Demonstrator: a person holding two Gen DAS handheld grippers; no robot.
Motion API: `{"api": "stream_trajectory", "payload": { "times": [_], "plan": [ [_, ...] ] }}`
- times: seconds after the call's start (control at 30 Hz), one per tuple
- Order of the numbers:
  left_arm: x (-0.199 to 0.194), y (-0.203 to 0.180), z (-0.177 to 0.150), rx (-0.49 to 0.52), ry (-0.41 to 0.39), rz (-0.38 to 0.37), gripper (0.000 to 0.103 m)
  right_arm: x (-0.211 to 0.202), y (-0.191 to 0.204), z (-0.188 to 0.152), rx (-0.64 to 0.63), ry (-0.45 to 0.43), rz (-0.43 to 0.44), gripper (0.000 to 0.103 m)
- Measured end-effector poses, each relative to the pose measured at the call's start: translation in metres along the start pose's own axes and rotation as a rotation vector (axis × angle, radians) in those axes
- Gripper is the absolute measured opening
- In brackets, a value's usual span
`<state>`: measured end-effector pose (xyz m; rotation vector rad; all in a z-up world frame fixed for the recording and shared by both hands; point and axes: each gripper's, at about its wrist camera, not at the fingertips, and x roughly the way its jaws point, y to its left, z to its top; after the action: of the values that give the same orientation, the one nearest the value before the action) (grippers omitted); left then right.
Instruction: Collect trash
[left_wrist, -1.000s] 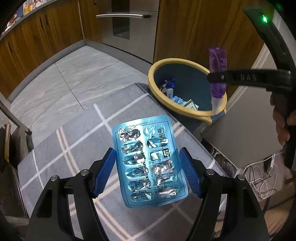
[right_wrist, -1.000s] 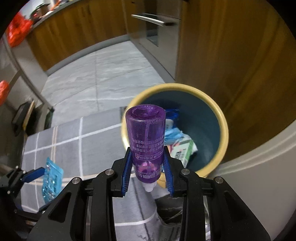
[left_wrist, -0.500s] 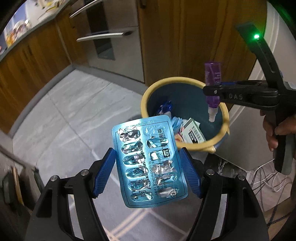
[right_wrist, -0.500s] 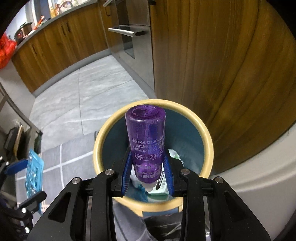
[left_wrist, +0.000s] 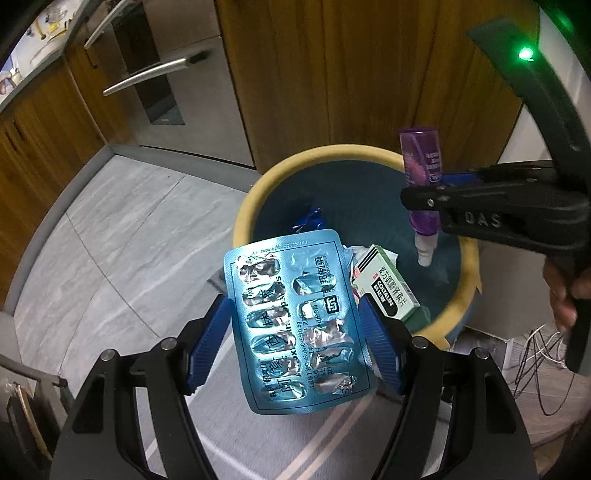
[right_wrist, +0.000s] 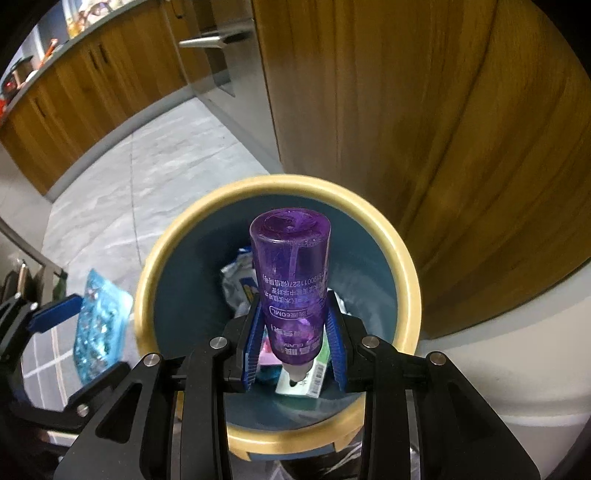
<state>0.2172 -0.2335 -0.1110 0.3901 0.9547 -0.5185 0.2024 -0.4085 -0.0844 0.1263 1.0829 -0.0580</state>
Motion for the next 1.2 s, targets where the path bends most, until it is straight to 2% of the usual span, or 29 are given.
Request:
{"api": "stream_trajectory", "payload": {
  "times": [0.37,0.4,0.43,0.5,0.63,0.83,1.0,1.2],
  "plan": [
    [0.012,-0.010,0.004,0.013,-0.008,0.017,0.072,-0.003,-0.010,0.004,0.013,-0.022,-0.010,0.034],
    [0.011,-0.011,0.004,0.011,-0.007,0.021,0.074,-0.003,-0.010,0.003,0.010,-0.022,-0.007,0.034],
    [0.009,-0.010,0.003,0.006,-0.011,0.025,0.082,-0.003,-0.008,0.003,0.004,-0.022,-0.009,0.034],
    [0.003,-0.010,0.002,-0.002,-0.029,0.035,0.088,-0.005,-0.011,0.000,-0.004,-0.025,-0.012,0.034],
    [-0.007,-0.008,0.002,-0.015,-0.032,0.038,0.088,-0.010,-0.012,0.001,-0.006,-0.033,-0.012,0.034],
    [-0.040,-0.001,-0.020,-0.066,-0.037,0.048,0.088,-0.025,-0.007,-0.003,-0.044,-0.052,-0.021,0.039],
    [-0.080,0.005,-0.052,-0.135,-0.039,0.060,0.088,-0.060,0.011,-0.014,-0.081,-0.091,0.011,0.039],
    [-0.133,0.001,-0.085,-0.159,-0.079,0.073,0.088,-0.107,0.037,-0.039,-0.108,-0.118,0.049,0.039]
  ]
}}
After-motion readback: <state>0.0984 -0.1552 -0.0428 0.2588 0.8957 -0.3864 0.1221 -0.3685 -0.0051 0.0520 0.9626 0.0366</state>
